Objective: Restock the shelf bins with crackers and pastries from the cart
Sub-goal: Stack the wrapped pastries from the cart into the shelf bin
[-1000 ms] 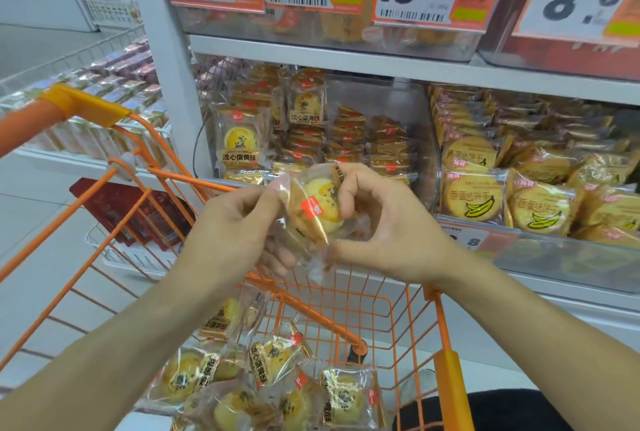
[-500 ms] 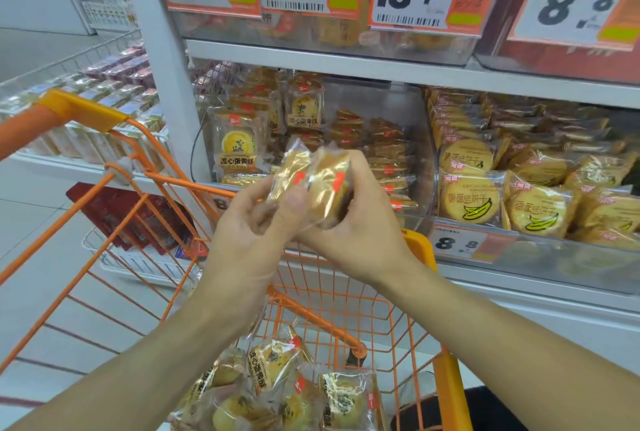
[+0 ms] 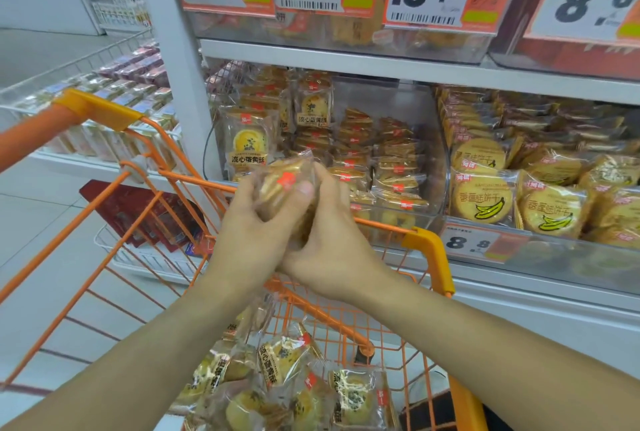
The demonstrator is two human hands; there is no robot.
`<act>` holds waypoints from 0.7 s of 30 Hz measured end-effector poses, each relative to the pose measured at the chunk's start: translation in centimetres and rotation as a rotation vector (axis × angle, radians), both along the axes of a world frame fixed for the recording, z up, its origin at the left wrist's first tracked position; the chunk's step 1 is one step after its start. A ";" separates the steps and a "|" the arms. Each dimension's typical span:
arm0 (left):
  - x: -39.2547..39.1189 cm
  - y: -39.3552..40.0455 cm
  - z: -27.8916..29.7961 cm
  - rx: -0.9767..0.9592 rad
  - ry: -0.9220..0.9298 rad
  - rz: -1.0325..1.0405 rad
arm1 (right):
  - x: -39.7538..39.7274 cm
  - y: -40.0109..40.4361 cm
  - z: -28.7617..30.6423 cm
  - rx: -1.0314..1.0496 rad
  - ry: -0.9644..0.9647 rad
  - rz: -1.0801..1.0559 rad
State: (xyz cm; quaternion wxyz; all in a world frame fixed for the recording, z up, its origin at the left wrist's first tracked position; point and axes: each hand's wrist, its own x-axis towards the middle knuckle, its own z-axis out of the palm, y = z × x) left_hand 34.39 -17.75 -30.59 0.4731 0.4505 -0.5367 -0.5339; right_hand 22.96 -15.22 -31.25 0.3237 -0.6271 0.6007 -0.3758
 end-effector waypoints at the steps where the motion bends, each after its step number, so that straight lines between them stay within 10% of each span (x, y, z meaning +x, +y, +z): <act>1: 0.3 -0.4 0.1 0.012 0.025 0.040 | -0.1 0.3 0.3 0.045 0.012 0.074; 12: 1.8 -1.1 2.1 -0.145 -0.035 -0.308 | -2.7 0.1 2.3 0.155 -0.119 0.192; 21: 1.3 -1.4 0.5 -0.409 -0.316 0.021 | -2.8 -0.3 1.1 0.019 -0.247 0.262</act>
